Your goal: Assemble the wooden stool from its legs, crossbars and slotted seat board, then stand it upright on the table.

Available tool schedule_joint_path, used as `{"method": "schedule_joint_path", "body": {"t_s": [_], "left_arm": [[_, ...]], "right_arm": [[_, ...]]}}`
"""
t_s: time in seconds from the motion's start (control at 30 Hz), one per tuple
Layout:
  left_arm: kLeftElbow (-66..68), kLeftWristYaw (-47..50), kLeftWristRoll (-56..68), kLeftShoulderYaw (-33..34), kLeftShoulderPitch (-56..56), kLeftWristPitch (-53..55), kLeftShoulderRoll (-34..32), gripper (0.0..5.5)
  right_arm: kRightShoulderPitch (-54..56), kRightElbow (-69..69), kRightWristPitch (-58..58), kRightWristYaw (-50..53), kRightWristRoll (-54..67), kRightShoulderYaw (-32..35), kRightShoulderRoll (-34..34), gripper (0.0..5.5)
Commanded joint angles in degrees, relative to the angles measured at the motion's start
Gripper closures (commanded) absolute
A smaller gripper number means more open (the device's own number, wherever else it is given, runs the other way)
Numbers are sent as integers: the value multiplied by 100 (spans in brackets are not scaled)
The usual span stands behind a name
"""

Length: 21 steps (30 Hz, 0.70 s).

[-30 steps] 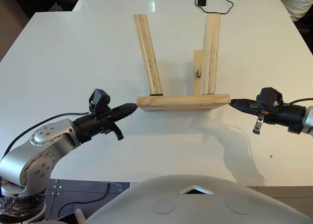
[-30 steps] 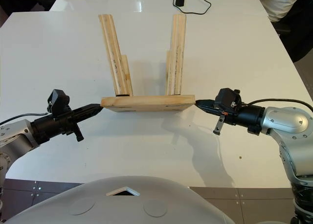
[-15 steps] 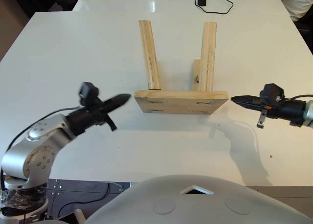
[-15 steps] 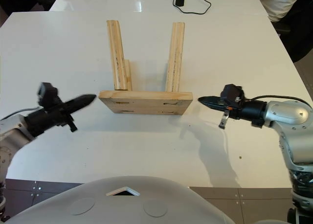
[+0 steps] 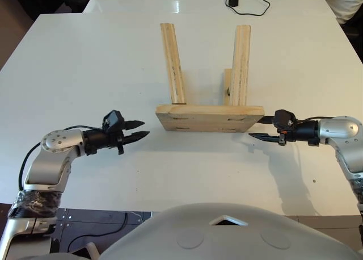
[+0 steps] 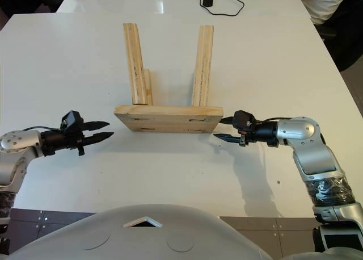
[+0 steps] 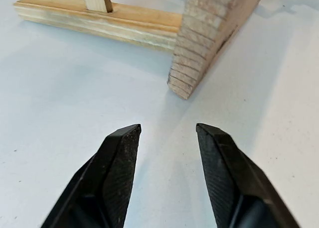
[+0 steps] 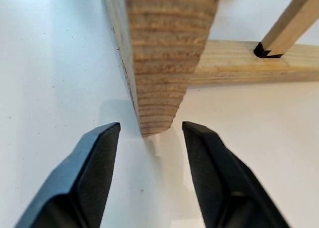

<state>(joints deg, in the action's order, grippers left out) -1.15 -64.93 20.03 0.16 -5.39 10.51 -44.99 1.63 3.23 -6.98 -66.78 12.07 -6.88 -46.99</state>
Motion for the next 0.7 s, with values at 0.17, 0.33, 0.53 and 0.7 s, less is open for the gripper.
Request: {"method": "schedule_joint_path", "body": {"t_s": [0.17,0.33,0.53,0.7], "left_arm": [[726,-213,-689,-545,549,-995,208,269],[967,-289,-763,-701,841,-1451,483,269],[1336,-356,-931,-979,1199,-1931,825,269],[1573,-305,-1004,-1051,1488,-2204,1036,265]], "right_arm": [[424,-359,52,-337,-126,-365,106,247],[879,-793,159,-519,-227,-569,279,247],[1401,-1438,482,-744,-462,-824,479,247],[1658,-1862,727,-862,-561,-931,606,290]]}}
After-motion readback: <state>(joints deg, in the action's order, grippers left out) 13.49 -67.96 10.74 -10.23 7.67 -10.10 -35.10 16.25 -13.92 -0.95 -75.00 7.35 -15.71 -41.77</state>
